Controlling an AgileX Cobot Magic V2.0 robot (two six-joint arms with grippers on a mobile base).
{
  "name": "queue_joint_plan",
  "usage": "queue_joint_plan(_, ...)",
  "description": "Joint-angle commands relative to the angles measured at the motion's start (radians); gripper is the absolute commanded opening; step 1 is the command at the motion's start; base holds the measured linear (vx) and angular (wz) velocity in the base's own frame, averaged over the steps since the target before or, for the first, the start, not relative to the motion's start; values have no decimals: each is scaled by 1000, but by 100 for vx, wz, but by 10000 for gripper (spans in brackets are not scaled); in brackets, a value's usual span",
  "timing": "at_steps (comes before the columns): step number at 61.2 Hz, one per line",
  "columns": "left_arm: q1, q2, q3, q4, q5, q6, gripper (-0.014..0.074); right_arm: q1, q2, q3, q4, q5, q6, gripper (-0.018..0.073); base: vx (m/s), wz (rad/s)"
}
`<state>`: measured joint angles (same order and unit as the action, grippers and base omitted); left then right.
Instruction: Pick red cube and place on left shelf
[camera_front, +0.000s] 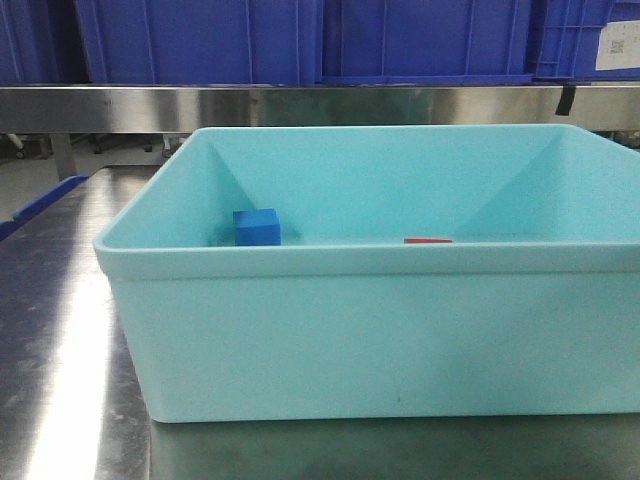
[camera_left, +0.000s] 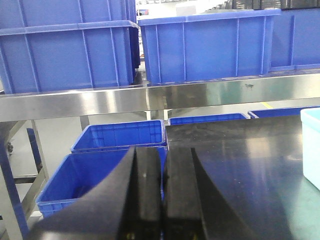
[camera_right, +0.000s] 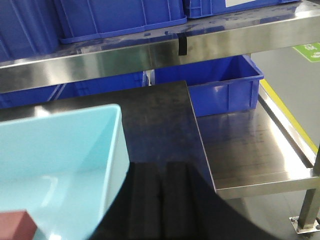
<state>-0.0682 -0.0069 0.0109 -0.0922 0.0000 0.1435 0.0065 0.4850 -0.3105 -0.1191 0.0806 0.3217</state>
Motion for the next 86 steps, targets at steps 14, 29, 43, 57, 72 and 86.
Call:
queue_joint_plan(14, -4, 7, 22, -6, -83, 1, 106, 36, 389, -377, -2, 33, 2, 60, -2, -11)
queue_joint_plan(29, -4, 7, 22, -6, -83, 1, 106, 212, 658, -584, -2, 131, 2, 60, 0, 0)
queue_joint_plan(43, -4, 7, 22, -6, -83, 1, 106, 378, 828, -663, -3, 134, 2, 60, 0, 0)
queue_joint_plan(57, -4, 7, 22, -6, -83, 1, 106, 483, 933, -671, -3, 137, 2, 62, 0, 0)
queue_joint_plan(72, -4, 7, 22, -6, -83, 1, 106, 545, 989, -671, -3, 133, 1, 440, 0, 0)
queue_joint_plan(86, -4, 7, 22, -6, -83, 1, 106, 553, 997, -671, -3, 157, 1, 627, 0, 0)
